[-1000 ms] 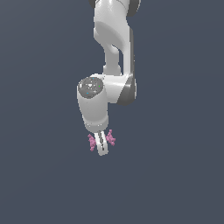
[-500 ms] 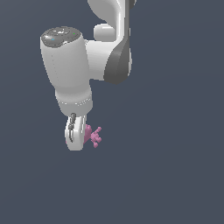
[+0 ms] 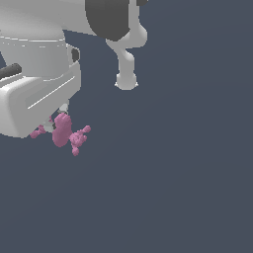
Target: Pick up the object and move it to a goal position.
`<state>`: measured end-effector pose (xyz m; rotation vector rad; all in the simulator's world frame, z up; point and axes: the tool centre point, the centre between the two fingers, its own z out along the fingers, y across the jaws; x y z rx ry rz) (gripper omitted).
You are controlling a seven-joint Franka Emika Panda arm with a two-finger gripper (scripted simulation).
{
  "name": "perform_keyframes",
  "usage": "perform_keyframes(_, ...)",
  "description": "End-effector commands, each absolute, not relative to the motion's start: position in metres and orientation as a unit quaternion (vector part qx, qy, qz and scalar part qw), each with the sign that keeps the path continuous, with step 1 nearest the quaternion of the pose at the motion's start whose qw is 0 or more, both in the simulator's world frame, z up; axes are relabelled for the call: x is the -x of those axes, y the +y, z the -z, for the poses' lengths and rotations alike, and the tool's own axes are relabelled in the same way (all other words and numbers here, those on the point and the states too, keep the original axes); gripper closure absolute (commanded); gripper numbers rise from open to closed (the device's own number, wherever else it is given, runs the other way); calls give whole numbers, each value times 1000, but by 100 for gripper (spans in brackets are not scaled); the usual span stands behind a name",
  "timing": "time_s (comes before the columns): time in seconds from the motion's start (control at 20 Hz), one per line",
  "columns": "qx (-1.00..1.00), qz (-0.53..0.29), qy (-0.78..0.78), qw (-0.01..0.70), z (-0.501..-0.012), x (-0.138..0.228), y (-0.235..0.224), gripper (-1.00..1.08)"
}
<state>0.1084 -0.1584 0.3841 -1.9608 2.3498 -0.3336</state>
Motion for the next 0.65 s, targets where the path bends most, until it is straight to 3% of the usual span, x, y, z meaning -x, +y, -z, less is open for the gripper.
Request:
perform_keyframes(0.0,619,116,776,33,-407,-107,-167,108)
perform_keyframes(0.6,589,130,796,36,-447,-105,-181,108)
